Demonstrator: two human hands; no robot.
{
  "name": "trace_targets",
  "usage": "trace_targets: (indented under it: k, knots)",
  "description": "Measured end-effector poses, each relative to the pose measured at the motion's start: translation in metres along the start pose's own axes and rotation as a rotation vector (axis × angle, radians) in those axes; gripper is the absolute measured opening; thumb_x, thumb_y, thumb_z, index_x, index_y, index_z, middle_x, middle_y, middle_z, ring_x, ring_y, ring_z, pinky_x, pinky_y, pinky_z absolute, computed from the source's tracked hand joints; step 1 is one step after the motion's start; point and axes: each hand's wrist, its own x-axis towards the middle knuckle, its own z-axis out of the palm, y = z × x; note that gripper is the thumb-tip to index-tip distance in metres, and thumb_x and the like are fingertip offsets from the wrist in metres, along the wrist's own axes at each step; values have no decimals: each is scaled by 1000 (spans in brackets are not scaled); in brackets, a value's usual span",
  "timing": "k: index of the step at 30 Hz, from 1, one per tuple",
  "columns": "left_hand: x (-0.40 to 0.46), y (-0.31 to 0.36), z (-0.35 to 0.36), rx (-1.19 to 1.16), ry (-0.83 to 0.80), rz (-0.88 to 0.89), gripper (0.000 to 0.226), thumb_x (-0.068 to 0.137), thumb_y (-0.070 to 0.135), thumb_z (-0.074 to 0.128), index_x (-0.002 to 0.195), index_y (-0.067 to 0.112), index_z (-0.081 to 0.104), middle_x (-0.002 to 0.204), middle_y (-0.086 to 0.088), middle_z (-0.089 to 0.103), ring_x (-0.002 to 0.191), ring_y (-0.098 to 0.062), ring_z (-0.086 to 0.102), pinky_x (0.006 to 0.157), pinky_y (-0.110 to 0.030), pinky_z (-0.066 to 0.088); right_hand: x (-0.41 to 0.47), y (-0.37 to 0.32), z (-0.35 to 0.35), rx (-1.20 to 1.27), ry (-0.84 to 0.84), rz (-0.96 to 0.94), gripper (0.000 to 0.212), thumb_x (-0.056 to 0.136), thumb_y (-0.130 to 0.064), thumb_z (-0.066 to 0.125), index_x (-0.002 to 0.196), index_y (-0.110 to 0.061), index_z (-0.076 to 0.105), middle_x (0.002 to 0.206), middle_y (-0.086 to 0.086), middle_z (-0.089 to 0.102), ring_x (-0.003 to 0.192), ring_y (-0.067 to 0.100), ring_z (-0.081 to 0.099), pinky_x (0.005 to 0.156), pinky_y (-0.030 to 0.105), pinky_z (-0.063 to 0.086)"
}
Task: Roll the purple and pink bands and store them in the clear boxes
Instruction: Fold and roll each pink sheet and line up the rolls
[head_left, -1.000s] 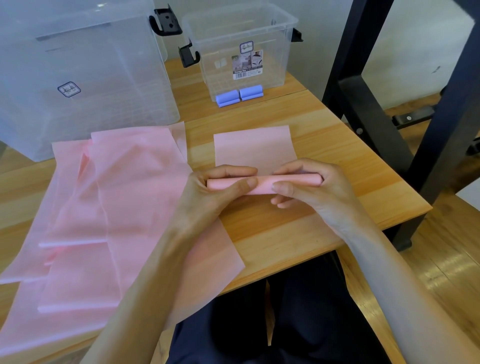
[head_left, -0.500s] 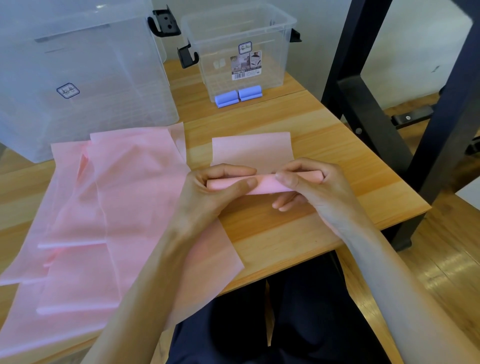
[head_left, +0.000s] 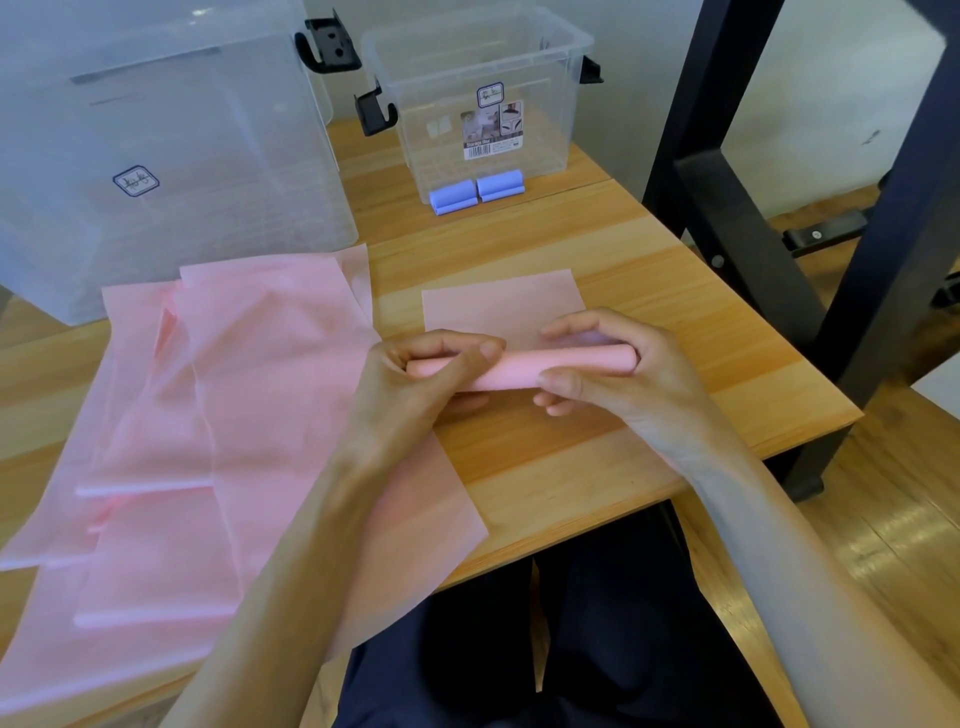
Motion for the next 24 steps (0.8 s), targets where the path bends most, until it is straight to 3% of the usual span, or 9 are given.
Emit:
trace_targets:
  k: [4,7,12,18,24]
  knots:
    - [-2,1,0,69,-67,43,25,67,28,79,91,21,78,92,3,77,86,-8,70,77,-18,54,-1,0,-1,1,59,-8,25,75,-20,77,96,-7,71,85,12,75,65,28,73,59,31,61]
    - [-2,2,1,67,-43,59,24,67,27,78,90,20,78,88,6,77,82,-6,69,72,-15,52,0,0,-1,15,63,3,29,75,-27,76,97,-8,72,86,12,74,65,30,73,59,34,61]
    - [-1,1,1,27,-11,17,22,70,28,77,89,17,78,93,2,77,85,-10,71,71,-18,55,0,0,-1,5,26,-6,33,74,-13,78,105,-5,69,94,12,75,74,30,74,64,31,61]
    - [-1,1,1,98,-31,70,20,68,29,78,86,23,78,87,8,77,81,-2,68,72,-13,49,0,1,-1,25,87,1,28,75,-25,76,95,-6,72,85,13,74,63,29,72,56,32,60]
    - [-1,0,0,63,-31,41,19,72,29,76,89,20,78,93,4,77,86,-6,70,74,-17,54,0,0,-1,-5,37,-7,30,73,-15,78,100,-5,71,89,13,75,70,29,73,61,31,61]
